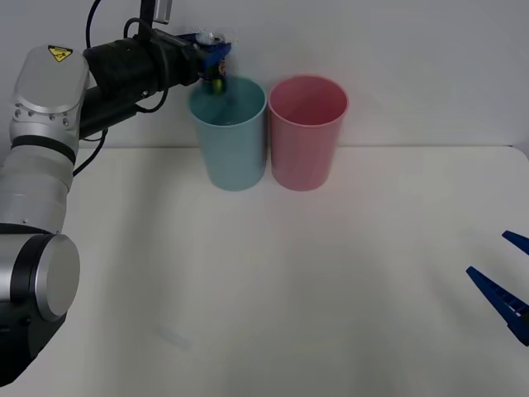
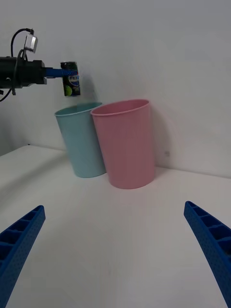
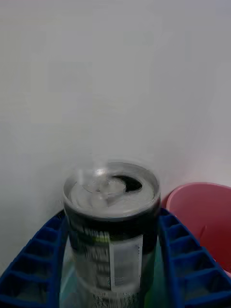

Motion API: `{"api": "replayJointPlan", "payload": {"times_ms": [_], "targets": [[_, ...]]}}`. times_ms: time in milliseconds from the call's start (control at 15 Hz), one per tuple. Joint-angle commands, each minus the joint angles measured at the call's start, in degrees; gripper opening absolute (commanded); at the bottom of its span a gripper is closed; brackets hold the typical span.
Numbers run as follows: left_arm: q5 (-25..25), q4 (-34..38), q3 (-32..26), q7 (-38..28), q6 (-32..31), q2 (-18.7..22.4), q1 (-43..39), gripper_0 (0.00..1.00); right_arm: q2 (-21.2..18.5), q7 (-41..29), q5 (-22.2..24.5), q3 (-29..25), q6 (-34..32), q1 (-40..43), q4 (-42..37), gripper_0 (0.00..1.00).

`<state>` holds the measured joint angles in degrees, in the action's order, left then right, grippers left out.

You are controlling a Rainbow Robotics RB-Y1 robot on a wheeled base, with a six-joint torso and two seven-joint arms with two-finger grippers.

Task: Grasp the object on the table and drop it into the matching bin: aluminum can to the light blue bin, PET bottle to the pink bin.

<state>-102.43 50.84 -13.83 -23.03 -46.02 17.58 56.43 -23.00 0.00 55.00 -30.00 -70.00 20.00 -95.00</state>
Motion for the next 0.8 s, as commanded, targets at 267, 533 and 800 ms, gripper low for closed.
{"api": "replayJointPlan", "payload": {"times_ms": [267,533,800], "targets": [[0.91,-0.04,-0.15,0.00,0.06,0.09,-0.18,1.00,0.00,0.00,0.00,0.00,0.00,0.00,0.00,1.00],[3.02,0.14,-0.50,0.53,-0.03,0.18,-1.06,1.00,0.00,0.00,0.00,0.00,0.00,0.00,0.00,1.00],[6.89,4.45,-0.50,1.05,-1.00,0.88,-4.92,1.00,0.00,0.00,0.00,0.00,0.00,0.00,0.00,1.00]]}}
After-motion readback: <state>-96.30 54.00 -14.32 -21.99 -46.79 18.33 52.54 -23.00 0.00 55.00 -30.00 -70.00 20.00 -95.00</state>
